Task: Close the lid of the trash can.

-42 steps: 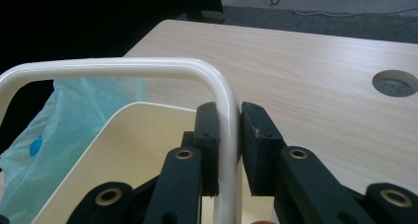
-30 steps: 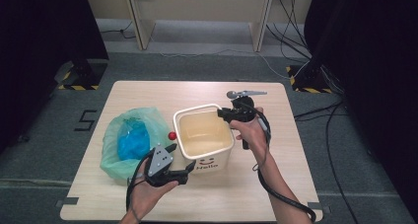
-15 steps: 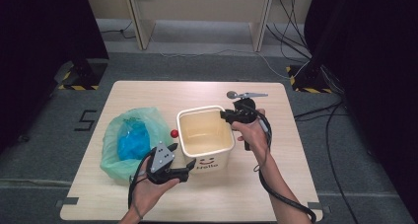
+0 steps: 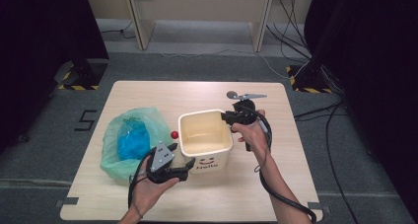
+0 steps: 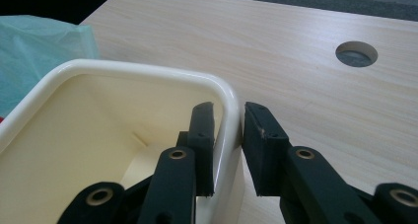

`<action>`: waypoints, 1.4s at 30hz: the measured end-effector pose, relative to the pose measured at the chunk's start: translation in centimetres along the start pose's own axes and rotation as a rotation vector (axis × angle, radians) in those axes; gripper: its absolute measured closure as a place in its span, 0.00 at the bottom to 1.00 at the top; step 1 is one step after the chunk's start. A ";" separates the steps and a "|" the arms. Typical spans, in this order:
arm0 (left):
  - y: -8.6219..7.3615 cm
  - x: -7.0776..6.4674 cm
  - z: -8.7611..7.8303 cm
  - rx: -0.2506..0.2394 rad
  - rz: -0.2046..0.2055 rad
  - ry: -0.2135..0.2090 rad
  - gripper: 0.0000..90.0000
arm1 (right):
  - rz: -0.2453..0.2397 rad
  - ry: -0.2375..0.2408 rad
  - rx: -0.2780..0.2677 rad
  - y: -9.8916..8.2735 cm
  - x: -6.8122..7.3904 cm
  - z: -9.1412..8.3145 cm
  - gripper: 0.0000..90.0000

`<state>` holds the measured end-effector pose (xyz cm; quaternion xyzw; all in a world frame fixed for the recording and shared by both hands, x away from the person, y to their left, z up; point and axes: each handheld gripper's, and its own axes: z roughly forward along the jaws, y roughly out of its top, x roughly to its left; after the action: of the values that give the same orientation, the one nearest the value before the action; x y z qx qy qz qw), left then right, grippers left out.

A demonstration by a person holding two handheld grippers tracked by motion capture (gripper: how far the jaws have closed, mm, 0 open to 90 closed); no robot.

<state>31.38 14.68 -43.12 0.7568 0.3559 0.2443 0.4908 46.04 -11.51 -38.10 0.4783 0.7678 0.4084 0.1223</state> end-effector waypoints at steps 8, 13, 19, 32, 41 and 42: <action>0.0 0.4 0.3 0.003 -0.003 0.005 0.23 | -0.007 -0.009 0.001 -0.3 -0.1 -0.1 0.82; 0.0 1.0 0.9 0.011 -0.038 0.006 0.23 | 0.006 -0.023 -0.008 -0.5 -0.6 -0.4 0.80; -0.1 1.5 1.9 0.027 -0.039 0.027 0.24 | 0.026 -0.040 -0.024 -0.6 -1.3 -0.7 0.79; -0.1 2.1 2.3 0.027 -0.058 0.044 0.23 | 0.045 -0.054 -0.042 -0.6 -1.8 -0.5 0.78; 0.2 1.5 1.4 0.008 -0.060 0.015 0.21 | 0.045 -0.014 -0.100 -0.2 -1.7 -1.7 0.59; 0.2 1.5 1.3 0.008 -0.059 0.011 0.21 | 0.050 -0.013 -0.108 -0.1 -1.7 -1.9 0.57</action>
<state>33.28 15.03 -43.39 0.7466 0.3820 0.2324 0.4927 45.77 -13.93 -37.36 0.4927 0.7317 0.4490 0.1424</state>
